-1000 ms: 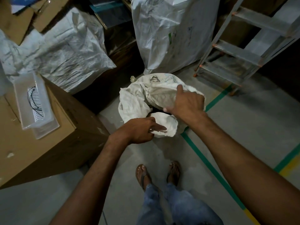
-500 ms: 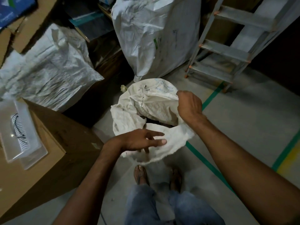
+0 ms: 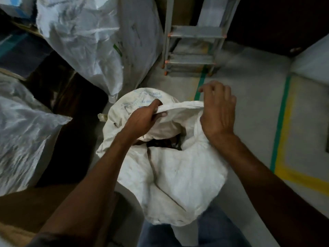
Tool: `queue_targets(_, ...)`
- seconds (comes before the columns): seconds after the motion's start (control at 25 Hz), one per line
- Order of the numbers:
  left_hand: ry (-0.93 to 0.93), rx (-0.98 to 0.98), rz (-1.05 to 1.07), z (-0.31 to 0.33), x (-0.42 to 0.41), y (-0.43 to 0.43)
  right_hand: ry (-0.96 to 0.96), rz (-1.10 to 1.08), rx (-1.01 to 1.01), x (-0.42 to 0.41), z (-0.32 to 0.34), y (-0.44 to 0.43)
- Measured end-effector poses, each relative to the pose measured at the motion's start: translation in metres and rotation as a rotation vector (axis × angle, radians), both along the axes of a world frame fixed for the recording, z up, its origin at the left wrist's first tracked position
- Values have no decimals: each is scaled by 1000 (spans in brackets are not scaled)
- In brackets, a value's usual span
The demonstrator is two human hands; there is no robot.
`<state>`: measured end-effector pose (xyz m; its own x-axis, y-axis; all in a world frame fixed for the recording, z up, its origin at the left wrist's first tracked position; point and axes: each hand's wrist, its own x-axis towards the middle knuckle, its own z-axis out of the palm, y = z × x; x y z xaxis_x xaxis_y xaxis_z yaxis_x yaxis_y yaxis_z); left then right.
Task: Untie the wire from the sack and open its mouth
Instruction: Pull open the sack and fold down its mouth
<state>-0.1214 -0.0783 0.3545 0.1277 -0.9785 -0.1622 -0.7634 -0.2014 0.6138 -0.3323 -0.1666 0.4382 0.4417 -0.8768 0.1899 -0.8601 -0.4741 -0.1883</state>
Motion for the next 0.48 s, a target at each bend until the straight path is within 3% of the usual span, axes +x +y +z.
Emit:
queue_targets(0.08,122,38,-10,9,2,-20,105,63,-23,26,-11,24)
queue_targets(0.24,297,82,-3,12,9,-42,278,-54,251,43,-68,46)
queue_targets(0.36,198,93,-61,7,18,-38,203,-54,261,33,-89,31)
queue_targets(0.48,-154,-109,-302,-16,29,-28,45,-6,662,25,-82,-3)
